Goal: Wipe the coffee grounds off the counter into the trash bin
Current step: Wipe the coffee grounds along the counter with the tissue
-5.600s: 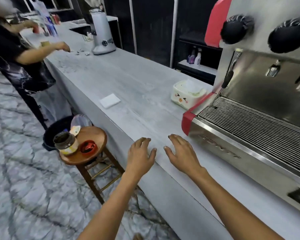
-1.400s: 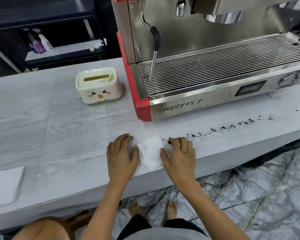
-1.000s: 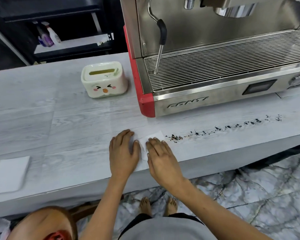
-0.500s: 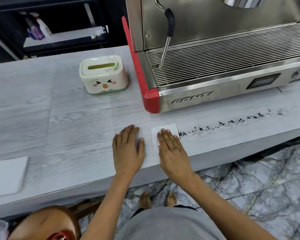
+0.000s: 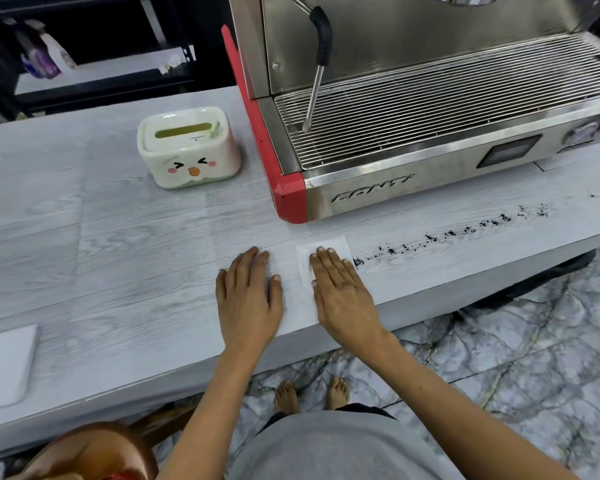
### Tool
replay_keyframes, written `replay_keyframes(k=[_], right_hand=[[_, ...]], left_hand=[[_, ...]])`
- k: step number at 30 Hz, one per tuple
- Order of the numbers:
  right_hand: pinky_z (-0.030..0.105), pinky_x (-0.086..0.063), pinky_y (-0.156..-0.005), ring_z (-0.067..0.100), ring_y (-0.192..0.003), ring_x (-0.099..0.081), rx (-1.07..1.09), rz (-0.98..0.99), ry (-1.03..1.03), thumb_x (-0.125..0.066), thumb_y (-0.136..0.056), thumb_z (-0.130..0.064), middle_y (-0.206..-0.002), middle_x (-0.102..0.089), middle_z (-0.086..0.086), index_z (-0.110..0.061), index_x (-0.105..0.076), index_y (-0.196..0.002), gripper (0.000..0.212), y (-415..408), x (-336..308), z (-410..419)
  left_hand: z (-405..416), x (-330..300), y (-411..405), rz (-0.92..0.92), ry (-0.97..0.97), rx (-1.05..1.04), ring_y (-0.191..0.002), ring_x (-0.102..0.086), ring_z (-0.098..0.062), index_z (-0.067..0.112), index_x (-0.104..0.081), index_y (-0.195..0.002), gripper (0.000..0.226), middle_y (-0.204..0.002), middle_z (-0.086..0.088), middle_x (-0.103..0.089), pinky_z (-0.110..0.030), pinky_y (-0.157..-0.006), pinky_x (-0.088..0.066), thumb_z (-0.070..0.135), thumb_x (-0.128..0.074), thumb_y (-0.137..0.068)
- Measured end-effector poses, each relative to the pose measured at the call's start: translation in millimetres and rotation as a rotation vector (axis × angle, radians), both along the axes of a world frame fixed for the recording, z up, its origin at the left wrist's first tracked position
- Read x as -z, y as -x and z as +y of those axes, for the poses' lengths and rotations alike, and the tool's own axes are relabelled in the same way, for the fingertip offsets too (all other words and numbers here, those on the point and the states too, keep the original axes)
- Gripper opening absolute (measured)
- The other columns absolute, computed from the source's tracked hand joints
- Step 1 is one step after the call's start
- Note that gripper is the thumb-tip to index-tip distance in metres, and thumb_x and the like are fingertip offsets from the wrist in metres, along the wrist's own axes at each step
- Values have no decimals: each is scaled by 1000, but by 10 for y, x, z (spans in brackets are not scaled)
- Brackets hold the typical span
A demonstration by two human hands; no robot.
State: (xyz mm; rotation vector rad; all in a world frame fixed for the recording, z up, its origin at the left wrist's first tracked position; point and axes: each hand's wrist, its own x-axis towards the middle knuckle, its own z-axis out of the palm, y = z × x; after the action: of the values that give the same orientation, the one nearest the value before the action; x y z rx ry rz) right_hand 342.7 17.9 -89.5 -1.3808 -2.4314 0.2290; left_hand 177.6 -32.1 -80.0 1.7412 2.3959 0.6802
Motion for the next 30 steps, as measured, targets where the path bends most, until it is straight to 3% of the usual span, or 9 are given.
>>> replay_keyframes(k=[30], right_hand=[[42, -28, -117, 21, -142, -33, 45, -37, -7, -31, -101, -22, -150, -39, 13, -2, -41, -143, 48, -408, -18, 83]], left_hand=[[76, -14, -289, 44, 41, 61, -146, -32, -21, 20, -46, -144, 48, -154, 0, -42, -51, -120, -20, 38, -41, -100]])
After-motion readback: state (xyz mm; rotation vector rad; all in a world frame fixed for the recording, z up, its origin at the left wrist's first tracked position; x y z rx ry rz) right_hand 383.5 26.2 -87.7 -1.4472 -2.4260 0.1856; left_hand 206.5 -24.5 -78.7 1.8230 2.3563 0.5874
